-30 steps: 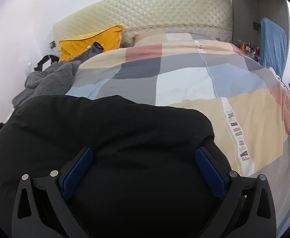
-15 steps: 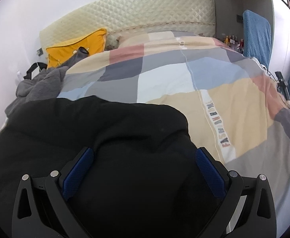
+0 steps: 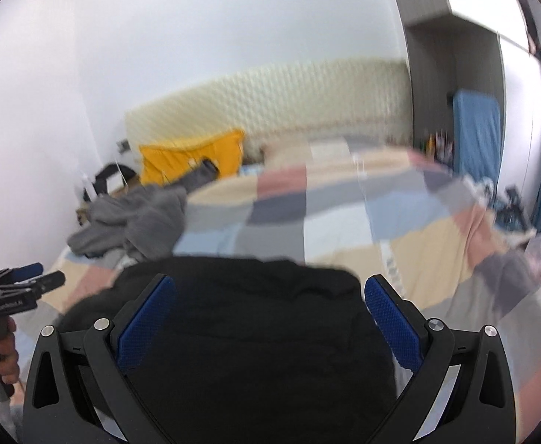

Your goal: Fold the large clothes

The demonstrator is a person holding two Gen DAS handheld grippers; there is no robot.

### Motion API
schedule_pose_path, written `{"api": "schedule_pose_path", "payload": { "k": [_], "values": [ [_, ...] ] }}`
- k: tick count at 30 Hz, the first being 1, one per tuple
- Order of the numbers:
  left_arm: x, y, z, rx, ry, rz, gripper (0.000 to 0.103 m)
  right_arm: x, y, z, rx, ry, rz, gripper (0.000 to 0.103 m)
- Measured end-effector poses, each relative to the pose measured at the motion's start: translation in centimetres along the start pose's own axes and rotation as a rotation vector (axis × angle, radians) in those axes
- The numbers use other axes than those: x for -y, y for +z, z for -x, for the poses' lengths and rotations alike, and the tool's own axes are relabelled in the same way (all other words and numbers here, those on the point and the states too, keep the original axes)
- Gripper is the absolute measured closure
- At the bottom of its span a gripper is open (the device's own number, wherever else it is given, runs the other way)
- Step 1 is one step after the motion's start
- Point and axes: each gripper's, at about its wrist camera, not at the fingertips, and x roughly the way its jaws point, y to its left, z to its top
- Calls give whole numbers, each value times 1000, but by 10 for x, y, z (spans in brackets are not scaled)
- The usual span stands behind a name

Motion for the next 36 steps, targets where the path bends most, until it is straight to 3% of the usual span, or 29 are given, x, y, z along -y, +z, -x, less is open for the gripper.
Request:
{"api": "schedule_pose_path", "payload": {
  "k": [7,15,17,20,30,36],
  "values": [
    [17,12,98,173,-73,12,1,-29,26,97,180,25,30,1],
    [23,1,152,204,-109,22,1,-44,15,160,263,26,72,1],
    [22,-4,159,196,-138,37,1,-47,8,168,271,24,87,1],
    [26,-14,171,215,-103,31,0,-50,-4,175,276,35,70,1],
    [48,-47,192,249,-88,-17,0,-55,-43,192,261,-13,58,0],
    [57,-63,196,253,-73,-42,0,-53,-61,189,222,11,60,0]
  ]
}}
